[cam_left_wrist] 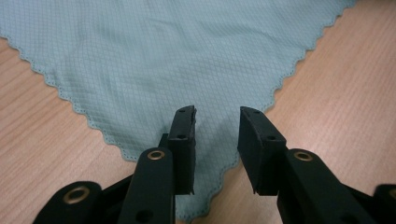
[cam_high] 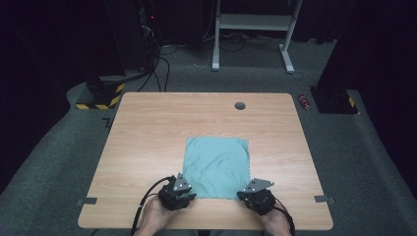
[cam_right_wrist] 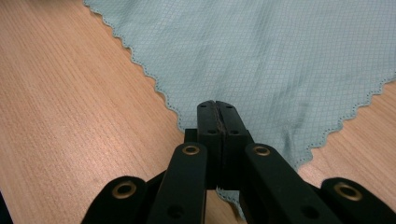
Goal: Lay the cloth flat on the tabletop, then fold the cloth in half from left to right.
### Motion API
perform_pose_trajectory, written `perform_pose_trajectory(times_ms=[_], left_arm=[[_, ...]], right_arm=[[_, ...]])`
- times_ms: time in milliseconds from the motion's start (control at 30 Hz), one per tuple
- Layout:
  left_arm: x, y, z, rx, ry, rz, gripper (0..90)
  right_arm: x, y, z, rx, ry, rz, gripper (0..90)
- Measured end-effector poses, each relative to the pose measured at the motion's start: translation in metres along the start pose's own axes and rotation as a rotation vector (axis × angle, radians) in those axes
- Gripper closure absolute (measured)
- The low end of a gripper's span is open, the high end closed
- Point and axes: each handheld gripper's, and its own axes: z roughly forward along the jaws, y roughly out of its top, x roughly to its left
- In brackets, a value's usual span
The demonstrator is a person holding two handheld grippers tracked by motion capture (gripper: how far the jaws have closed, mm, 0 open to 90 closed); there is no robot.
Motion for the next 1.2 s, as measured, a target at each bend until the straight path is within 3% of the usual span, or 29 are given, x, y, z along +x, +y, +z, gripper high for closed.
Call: perform_pose_trajectory(times_ms=[200, 300, 400, 500, 600, 733, 900, 1033, 1200], left_arm=[[0.000, -0.008, -0.008, 0.006, -0.036, -0.041, 66.2], [-0.001, -0.010, -0.014, 0.034, -0.048, -0.048, 62.2], [0.005, -0.013, -0.020, -0.029, -0.040, -0.096, 53.7], [0.022, -0.011, -0.019, -0.055, -0.015, -0.183, 50.2], [0.044, -0.001, -0.013, -0.083, 0.007, -0.247, 47.4], [0.066, 0.017, -0.008, -0.128, 0.026, -0.281, 46.3], [0.085, 0.036, 0.005, -0.110, 0.069, -0.279, 45.5], [0.096, 0.042, 0.011, -0.104, 0.097, -0.292, 44.6], [0.107, 0.041, 0.014, -0.111, 0.132, -0.358, 42.5]], right_arm=[[0.002, -0.003, -0.003, -0.002, 0.007, 0.000, 88.1], [0.004, -0.002, -0.004, 0.018, 0.026, 0.008, 79.3], [0.005, 0.001, -0.004, -0.024, 0.031, 0.041, 71.3], [0.005, 0.006, 0.000, -0.053, 0.040, 0.070, 67.6], [0.008, 0.016, 0.010, -0.060, 0.040, 0.059, 64.0], [0.012, 0.028, 0.021, -0.087, 0.032, 0.053, 58.5], [0.017, 0.038, 0.032, -0.121, 0.007, 0.059, 57.5], [0.020, 0.042, 0.040, -0.154, 0.001, 0.049, 58.0], [0.019, 0.053, 0.043, -0.169, 0.030, 0.042, 55.8]])
